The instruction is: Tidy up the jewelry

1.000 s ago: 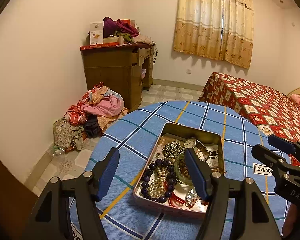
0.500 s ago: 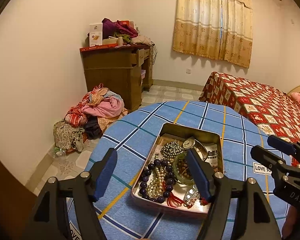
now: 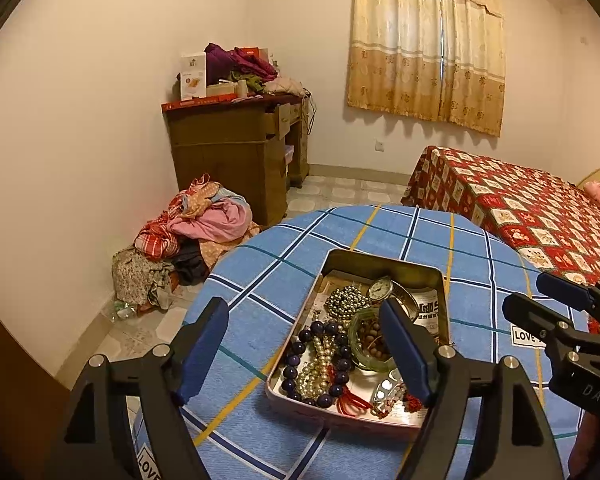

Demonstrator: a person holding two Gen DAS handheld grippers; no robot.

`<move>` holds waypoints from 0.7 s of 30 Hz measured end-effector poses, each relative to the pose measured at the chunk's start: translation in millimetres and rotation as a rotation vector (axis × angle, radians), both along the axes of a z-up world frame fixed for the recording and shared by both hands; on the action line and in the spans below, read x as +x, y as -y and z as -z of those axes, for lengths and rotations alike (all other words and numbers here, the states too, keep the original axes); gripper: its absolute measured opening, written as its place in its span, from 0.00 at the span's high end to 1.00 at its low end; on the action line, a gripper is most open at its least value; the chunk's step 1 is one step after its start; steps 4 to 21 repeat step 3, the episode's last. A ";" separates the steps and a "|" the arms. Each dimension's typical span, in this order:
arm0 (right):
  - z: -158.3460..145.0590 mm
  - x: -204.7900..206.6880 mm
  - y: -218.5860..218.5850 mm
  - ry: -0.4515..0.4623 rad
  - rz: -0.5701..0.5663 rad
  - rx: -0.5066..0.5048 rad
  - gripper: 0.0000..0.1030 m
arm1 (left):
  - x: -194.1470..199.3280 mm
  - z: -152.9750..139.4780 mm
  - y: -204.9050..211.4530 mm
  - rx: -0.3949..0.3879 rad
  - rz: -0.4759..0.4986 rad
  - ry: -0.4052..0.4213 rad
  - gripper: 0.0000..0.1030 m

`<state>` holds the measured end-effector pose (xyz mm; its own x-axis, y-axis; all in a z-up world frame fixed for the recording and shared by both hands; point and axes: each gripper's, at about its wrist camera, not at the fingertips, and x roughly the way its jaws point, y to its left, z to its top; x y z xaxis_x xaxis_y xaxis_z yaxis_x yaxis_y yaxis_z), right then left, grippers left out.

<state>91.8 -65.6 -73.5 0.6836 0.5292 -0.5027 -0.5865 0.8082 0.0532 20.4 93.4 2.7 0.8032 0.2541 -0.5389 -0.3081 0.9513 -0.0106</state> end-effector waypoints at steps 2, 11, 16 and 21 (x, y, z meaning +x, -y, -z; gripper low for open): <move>0.7 -0.4 0.3 -0.002 0.001 0.001 0.37 | 0.0 0.0 0.0 -0.003 0.005 0.001 0.24; 1.1 -0.6 0.6 -0.002 0.003 0.000 0.37 | 0.5 -0.2 1.0 -0.003 0.010 0.000 0.24; 1.1 -0.6 0.6 -0.002 0.003 0.000 0.37 | 0.5 -0.2 1.0 -0.003 0.010 0.000 0.24; 1.1 -0.6 0.6 -0.002 0.003 0.000 0.37 | 0.5 -0.2 1.0 -0.003 0.010 0.000 0.24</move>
